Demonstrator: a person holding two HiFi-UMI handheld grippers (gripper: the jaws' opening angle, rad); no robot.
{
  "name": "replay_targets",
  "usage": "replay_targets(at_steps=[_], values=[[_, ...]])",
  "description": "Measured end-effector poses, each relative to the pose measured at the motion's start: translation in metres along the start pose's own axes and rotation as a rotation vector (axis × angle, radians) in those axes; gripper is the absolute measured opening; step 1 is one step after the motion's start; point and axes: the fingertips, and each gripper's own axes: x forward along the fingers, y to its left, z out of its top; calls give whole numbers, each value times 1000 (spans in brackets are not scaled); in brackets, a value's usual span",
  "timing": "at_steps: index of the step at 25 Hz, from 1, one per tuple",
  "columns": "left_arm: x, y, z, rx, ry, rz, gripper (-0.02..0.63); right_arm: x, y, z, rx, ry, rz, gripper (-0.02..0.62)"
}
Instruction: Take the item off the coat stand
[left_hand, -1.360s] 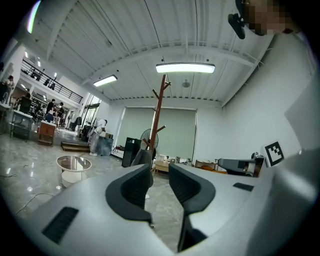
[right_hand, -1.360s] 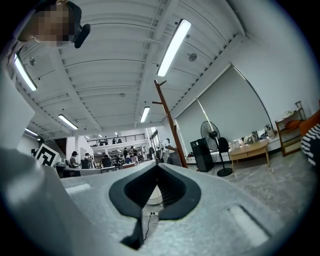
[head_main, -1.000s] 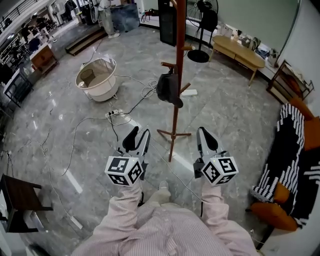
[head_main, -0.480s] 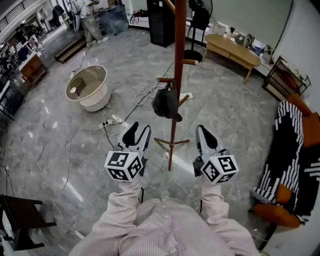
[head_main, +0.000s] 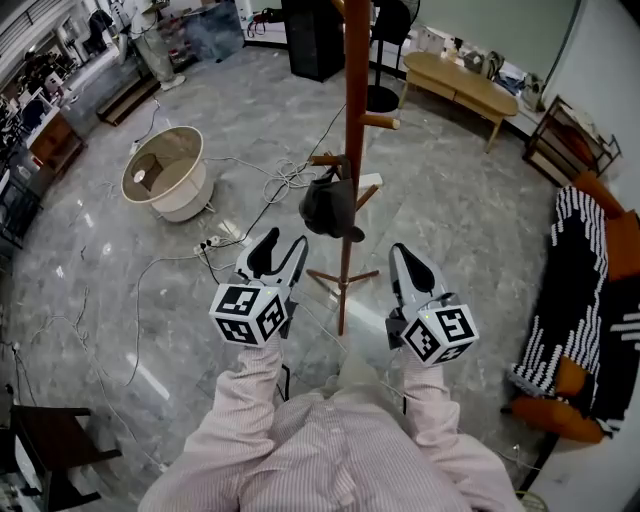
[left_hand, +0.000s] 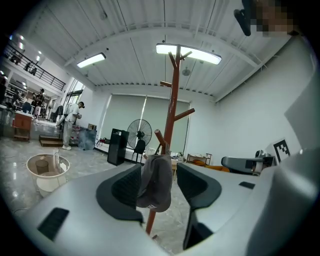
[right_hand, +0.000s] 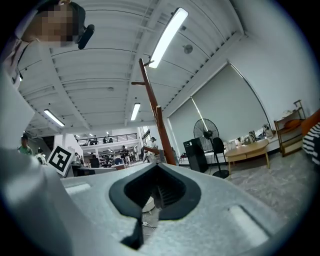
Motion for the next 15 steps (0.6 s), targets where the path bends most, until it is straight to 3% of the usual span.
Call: replay_targets(at_steps=[15], values=[[88, 11, -9, 41, 100, -73, 239, 45, -27, -5, 3, 44, 50, 5]])
